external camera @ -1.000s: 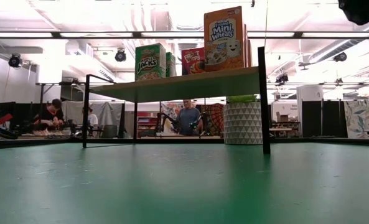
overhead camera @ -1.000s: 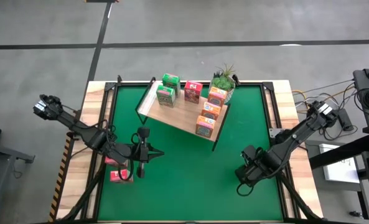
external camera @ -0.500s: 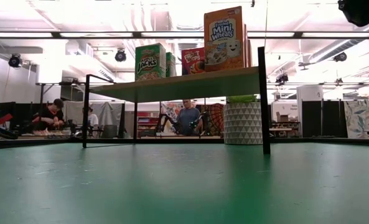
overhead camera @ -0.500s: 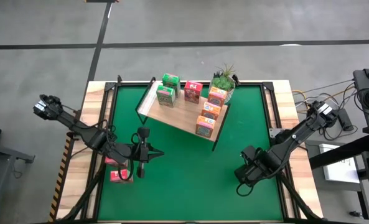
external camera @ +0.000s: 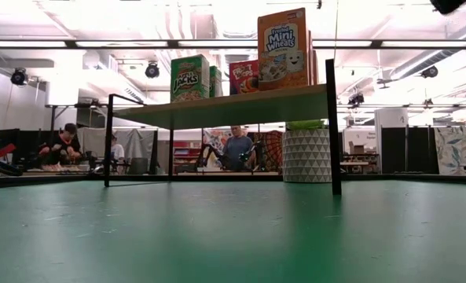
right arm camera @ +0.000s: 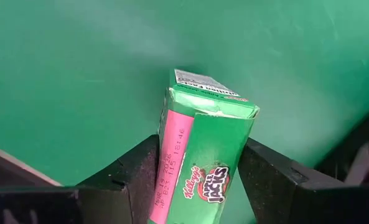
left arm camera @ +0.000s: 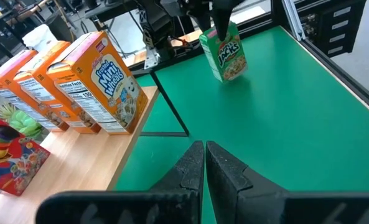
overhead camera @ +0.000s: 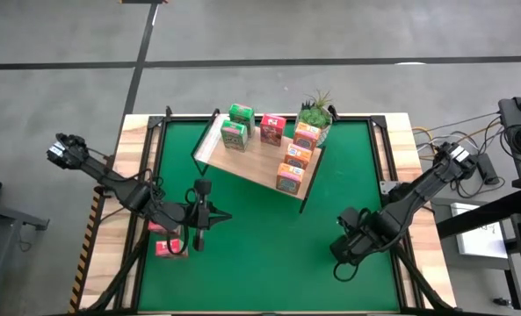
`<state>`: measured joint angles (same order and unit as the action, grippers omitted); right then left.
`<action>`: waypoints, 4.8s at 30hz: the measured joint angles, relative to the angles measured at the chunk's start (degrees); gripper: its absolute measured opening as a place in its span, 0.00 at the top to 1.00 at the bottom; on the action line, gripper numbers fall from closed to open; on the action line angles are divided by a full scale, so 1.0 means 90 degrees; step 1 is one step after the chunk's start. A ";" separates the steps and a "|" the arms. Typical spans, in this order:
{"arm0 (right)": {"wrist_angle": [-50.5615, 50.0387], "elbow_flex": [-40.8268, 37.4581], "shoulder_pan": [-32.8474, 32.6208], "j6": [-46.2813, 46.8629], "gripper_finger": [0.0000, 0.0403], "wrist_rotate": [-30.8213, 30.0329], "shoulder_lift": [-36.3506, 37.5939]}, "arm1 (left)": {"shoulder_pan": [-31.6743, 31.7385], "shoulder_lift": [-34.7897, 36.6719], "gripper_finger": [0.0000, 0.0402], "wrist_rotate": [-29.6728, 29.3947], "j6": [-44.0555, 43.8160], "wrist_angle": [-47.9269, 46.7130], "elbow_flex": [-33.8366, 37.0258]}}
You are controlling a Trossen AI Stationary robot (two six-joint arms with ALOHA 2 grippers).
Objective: Stack cereal on shelf
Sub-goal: Put the green cereal box aligned with the other green cereal boxes on the shelf
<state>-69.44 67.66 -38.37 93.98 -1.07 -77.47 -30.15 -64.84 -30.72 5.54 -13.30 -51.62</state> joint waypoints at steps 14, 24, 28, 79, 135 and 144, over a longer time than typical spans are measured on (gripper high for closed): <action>0.2601 0.0330 0.0005 -0.2519 0.52 -0.1971 0.0000 | -0.0001 0.0684 1.00 0.0000 0.0994 -0.0014 0.0000; 0.4662 0.0353 0.0557 -0.4932 0.52 -0.2453 -0.0034 | -0.0001 0.1418 1.00 -0.0001 0.1141 0.0080 0.0260; 0.5193 0.0364 0.0806 -0.5517 0.52 -0.2450 -0.0034 | -0.0002 0.1599 1.00 0.0002 0.1061 0.0078 0.0413; 0.4697 0.4380 0.3325 -1.0369 0.63 -0.1500 -0.2600 | 0.0000 0.2519 1.00 0.0002 0.1661 0.0539 0.0418; 0.5414 0.5032 0.4864 -1.0728 0.42 -0.1531 -0.3908 | 0.0000 0.2620 1.00 -0.0001 0.1664 0.0503 0.0418; 0.4954 0.5436 0.4805 -1.0770 0.42 -0.1543 -0.3760 | 0.0012 0.2613 1.00 -0.2008 0.1483 0.0005 0.0418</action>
<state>-24.85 116.58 4.88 -2.95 -14.96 -111.31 -30.04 -41.32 -48.79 18.88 -13.26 -47.86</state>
